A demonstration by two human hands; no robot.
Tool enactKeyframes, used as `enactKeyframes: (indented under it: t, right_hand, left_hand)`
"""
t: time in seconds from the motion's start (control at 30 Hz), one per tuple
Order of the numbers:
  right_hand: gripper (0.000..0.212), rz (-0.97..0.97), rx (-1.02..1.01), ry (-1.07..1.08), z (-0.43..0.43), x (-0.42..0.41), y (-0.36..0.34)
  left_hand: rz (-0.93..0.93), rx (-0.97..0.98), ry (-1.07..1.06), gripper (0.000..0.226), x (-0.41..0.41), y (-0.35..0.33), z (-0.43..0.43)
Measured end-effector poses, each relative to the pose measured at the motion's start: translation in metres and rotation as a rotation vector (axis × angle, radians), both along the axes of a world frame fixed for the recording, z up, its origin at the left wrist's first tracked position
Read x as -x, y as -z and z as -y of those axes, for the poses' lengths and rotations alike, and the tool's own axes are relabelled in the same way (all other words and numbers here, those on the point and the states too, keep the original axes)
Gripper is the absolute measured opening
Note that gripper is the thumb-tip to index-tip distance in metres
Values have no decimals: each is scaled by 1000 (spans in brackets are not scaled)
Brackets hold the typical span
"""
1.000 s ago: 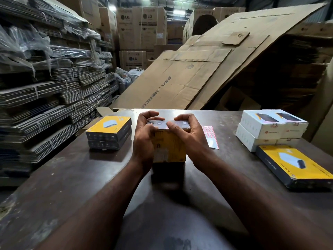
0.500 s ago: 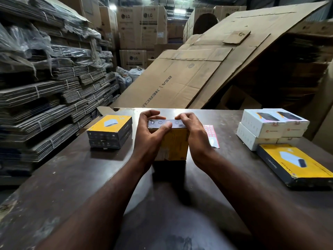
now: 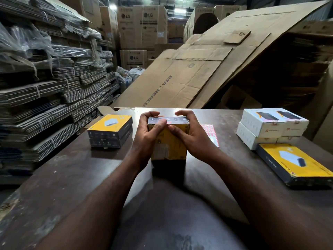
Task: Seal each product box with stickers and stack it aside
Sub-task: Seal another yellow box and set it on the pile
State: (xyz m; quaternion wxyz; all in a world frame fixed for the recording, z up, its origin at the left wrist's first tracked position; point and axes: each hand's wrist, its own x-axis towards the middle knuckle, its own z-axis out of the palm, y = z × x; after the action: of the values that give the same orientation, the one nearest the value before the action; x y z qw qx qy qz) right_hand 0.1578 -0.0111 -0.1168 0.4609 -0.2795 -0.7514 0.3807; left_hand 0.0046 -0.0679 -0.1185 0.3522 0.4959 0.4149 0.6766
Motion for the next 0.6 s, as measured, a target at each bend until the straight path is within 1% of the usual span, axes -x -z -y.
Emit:
enactKeyframes:
  t: [0.07, 0.13, 0.27, 0.37, 0.47, 0.53, 0.6]
  right_hand:
    - [46, 15, 31, -49, -2, -4, 1]
    - [49, 38, 25, -53, -4, -6, 3]
    - [66, 77, -19, -42, -8, -8, 7]
    - [73, 92, -32, -23, -12, -10, 10]
    - [71, 88, 3, -21, -15, -8, 14]
    - [65, 91, 42, -11, -18, -7, 19]
    - [61, 135, 78, 9, -19, -8, 23]
  left_hand:
    - [-39, 1, -27, 40, 0, 2, 0]
    - [-80, -2, -56, 43, 0, 4, -1]
    - [-246, -37, -186, 47, 0, 6, -2]
    - [-292, -31, -144, 47, 3, 4, -3]
    - [-336, -23, -98, 48, 9, 3, -4]
    - [-378, -3, -74, 56, 11, 5, -5]
    - [-393, 37, -49, 65, 14, 8, -8]
